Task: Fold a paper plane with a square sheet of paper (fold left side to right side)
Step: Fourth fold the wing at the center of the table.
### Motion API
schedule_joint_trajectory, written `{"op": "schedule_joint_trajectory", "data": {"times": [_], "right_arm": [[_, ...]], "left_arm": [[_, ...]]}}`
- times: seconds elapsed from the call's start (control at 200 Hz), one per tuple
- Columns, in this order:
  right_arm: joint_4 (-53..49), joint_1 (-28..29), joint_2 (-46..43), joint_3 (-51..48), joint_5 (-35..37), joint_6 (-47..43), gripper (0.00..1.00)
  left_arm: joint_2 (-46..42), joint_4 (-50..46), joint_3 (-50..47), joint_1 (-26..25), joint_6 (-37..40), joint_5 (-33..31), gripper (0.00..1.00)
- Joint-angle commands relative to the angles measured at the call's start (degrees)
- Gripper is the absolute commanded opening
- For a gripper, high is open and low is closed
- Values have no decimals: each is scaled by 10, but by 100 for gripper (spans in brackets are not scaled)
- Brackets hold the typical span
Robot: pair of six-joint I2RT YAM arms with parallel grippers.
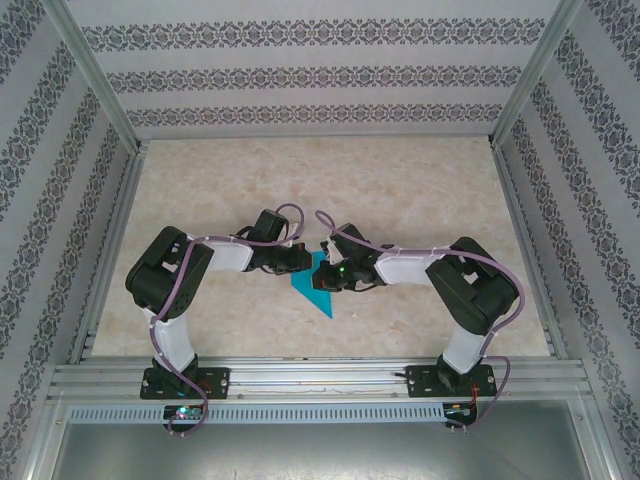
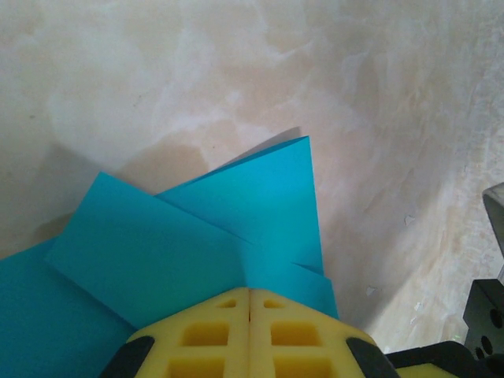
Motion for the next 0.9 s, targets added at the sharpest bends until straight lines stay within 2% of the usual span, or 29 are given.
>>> {"op": "schedule_joint_trajectory", "data": {"times": [0.0,0.315,0.894], "right_arm": [[11,-6,14,18,13,-5,0],[-10,-6,31,22,20,-8,0],[-44,18,-9,-44,-8,18,0]], "left_arm": [[7,-18,-15,-1,0,-15,2],[5,-31,-11,0,5,-26,2],[7,-42,-11,2,10,-38,2]]}}
